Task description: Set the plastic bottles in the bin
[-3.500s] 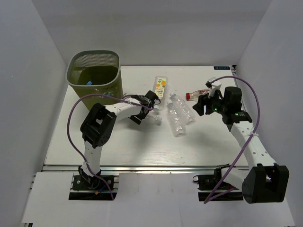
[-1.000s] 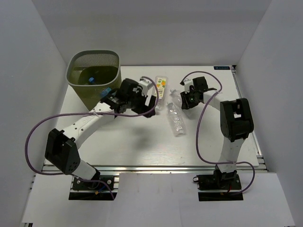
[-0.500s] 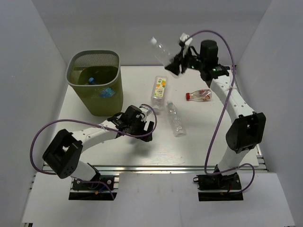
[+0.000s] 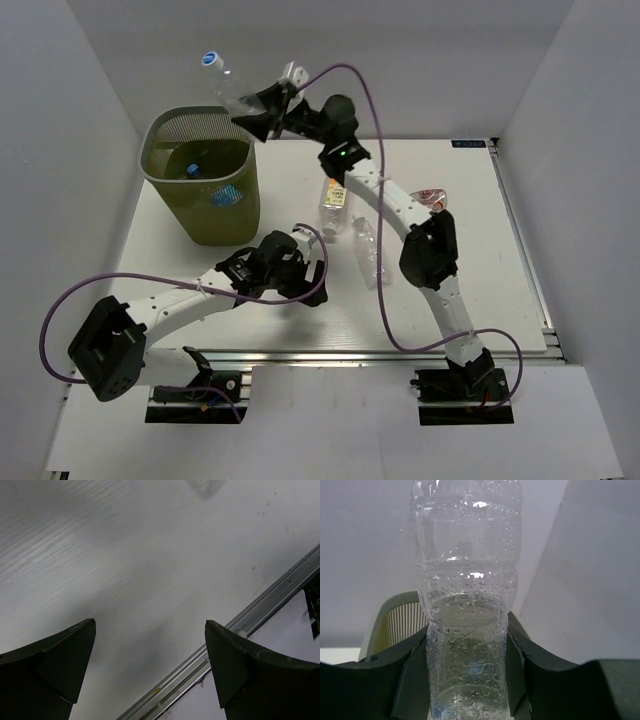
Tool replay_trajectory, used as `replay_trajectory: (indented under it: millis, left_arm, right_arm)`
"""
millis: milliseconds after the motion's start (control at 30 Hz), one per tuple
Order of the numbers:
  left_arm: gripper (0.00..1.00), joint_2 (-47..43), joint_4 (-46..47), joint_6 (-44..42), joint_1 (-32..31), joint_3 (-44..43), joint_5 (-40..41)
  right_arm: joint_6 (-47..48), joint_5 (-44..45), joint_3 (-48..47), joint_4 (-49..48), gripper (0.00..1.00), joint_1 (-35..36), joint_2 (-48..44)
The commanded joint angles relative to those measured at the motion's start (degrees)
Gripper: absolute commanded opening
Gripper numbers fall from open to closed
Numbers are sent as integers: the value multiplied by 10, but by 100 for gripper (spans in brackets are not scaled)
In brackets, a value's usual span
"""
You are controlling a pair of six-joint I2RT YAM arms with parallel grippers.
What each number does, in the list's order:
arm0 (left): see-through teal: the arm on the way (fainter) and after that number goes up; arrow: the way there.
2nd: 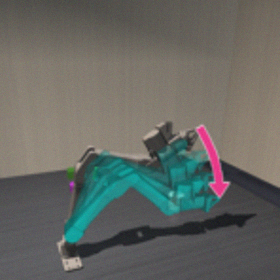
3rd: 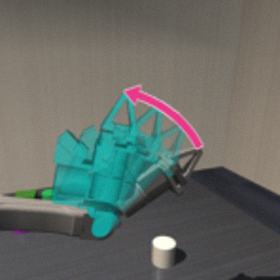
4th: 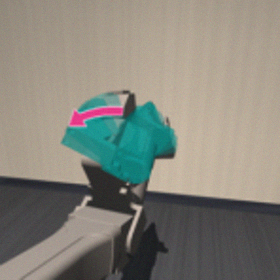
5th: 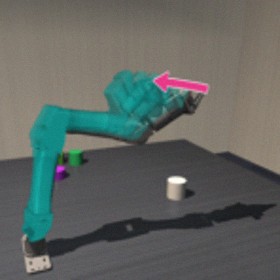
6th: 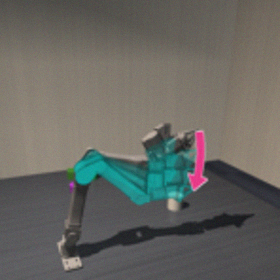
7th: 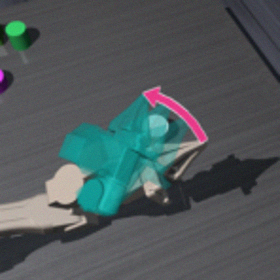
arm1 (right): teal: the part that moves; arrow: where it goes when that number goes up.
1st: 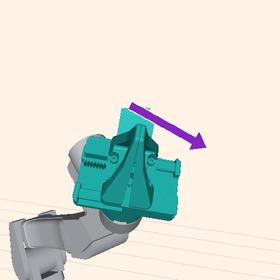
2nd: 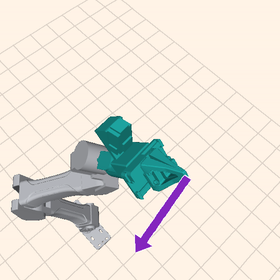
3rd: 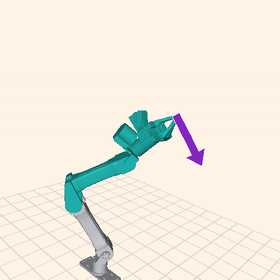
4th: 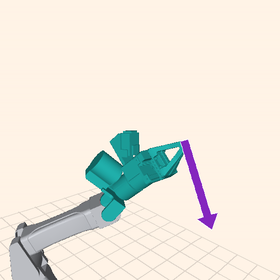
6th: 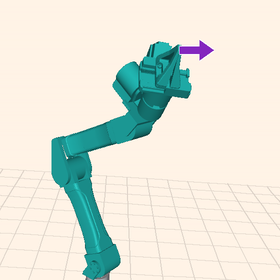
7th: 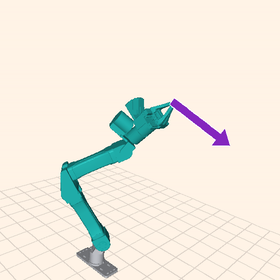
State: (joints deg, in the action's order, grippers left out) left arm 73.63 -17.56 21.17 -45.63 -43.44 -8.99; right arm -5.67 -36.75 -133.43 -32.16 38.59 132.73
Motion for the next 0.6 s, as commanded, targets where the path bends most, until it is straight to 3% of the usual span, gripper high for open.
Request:
replay_trajectory:
  millis: [0,67,300,367,567]
  left_arm:
    - [100,-22,1,24,-11,8,11]
    - [100,-22,1,29,-17,8,11]
    - [100,28,-5,41,-54,-50,6]
    - [100,48,0,41,-61,-57,6]
    - [100,67,30,66,-79,-68,18]
  right_arm:
    - [0,68,-30,-124,26,37,2]
    - [-4,88,-49,-126,33,46,27]
    - [6,145,-65,-134,85,81,70]
    - [7,144,-64,-134,90,83,72]
    - [14,138,-28,-130,90,72,32]
